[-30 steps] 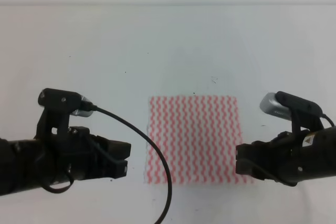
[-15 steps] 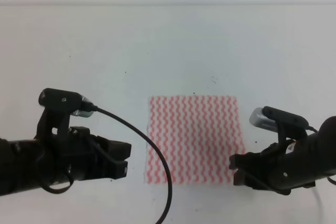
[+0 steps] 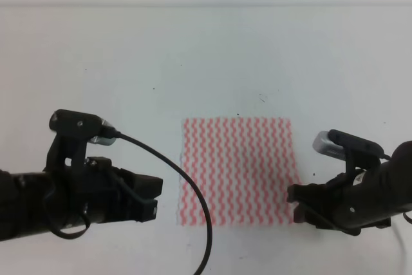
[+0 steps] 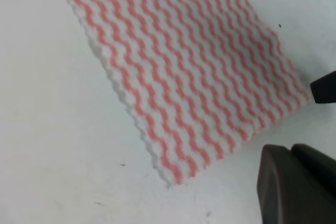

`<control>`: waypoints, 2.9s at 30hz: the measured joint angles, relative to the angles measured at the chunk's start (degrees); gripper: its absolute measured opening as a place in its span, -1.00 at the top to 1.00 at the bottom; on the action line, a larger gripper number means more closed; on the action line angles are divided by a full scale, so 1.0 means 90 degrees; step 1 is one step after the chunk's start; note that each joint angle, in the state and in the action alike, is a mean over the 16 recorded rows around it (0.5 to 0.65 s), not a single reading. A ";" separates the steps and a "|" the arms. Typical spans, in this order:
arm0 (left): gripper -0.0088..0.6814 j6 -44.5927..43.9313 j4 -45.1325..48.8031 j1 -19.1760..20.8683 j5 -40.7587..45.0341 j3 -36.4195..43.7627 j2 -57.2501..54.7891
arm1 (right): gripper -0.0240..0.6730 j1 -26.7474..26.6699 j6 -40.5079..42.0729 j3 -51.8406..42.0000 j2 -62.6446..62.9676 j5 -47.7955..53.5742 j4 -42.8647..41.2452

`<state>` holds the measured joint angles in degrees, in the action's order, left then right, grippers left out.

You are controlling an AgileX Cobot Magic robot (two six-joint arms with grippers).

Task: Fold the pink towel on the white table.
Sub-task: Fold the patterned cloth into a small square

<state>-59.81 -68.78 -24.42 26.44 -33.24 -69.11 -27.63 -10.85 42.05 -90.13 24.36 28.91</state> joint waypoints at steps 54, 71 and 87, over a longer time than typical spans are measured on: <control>0.99 0.0001 0.0012 -0.0002 0.0004 -0.0005 -0.0037 | 0.16 0.0073 0.0148 0.0013 -0.0381 0.0057 0.0195; 0.99 0.0001 0.0017 -0.0003 0.0009 -0.0007 -0.0047 | 0.36 0.0017 0.0254 0.0038 -0.0373 -0.0070 0.0329; 0.99 -0.0060 0.0017 -0.0003 0.0048 -0.0007 -0.0047 | 0.84 0.0017 0.0254 0.0043 -0.0367 -0.0216 0.0329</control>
<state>-60.36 -68.62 -24.45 26.87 -33.30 -69.53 -27.48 -8.56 42.43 -93.43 22.41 31.88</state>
